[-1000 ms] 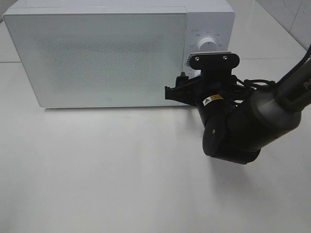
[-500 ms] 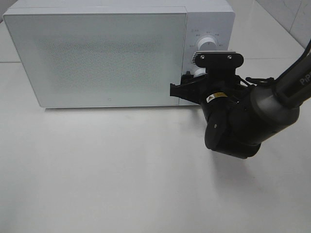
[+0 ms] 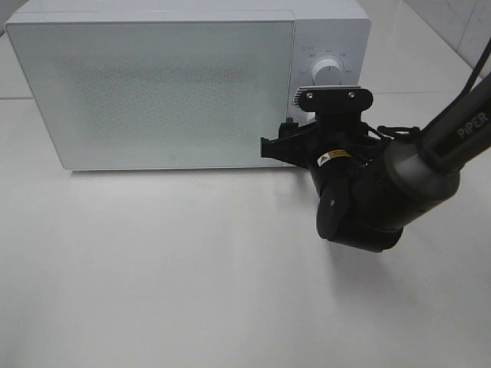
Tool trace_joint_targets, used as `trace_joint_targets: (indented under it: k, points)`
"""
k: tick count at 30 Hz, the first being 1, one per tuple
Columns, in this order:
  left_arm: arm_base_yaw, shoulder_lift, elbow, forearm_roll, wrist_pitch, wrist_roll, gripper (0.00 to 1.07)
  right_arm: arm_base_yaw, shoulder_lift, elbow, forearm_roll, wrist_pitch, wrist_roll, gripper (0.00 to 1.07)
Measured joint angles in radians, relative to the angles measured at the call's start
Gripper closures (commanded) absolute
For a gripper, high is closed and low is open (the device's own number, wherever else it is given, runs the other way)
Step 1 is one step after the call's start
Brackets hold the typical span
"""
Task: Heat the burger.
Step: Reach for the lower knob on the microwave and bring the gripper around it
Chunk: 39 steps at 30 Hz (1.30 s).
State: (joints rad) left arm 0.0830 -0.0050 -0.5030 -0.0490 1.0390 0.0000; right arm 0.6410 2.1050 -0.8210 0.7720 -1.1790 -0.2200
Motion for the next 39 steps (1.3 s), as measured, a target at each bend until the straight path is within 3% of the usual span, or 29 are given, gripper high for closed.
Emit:
trace_joint_targets:
  k: [23, 26, 28, 31, 32, 34, 35, 39]
  points:
    - [0.0, 0.0, 0.0, 0.0, 0.0, 0.0, 0.2, 0.002, -0.026, 0.0, 0.024, 0.006, -0.036, 0.38]
    - [0.0, 0.0, 0.0, 0.0, 0.0, 0.0, 0.2, 0.002, -0.026, 0.0, 0.023, 0.006, -0.036, 0.44]
    - [0.0, 0.0, 0.0, 0.0, 0.0, 0.0, 0.2, 0.002, -0.026, 0.0, 0.022, 0.006, -0.036, 0.63]
    - [0.0, 0.0, 0.0, 0.0, 0.0, 0.0, 0.2, 0.002, -0.026, 0.0, 0.022, 0.006, -0.036, 0.71]
    - [0.0, 0.0, 0.0, 0.0, 0.0, 0.0, 0.2, 0.002, -0.026, 0.0, 0.035, 0.006, -0.035, 0.85]
    - [0.0, 0.0, 0.0, 0.0, 0.0, 0.0, 0.2, 0.002, -0.026, 0.0, 0.037, 0.006, -0.035, 0.91]
    - [0.0, 0.0, 0.0, 0.0, 0.0, 0.0, 0.2, 0.002, -0.026, 0.0, 0.036, 0.006, -0.035, 1.04]
    - [0.0, 0.0, 0.0, 0.0, 0.0, 0.0, 0.2, 0.002, -0.026, 0.0, 0.035, 0.006, -0.035, 1.07]
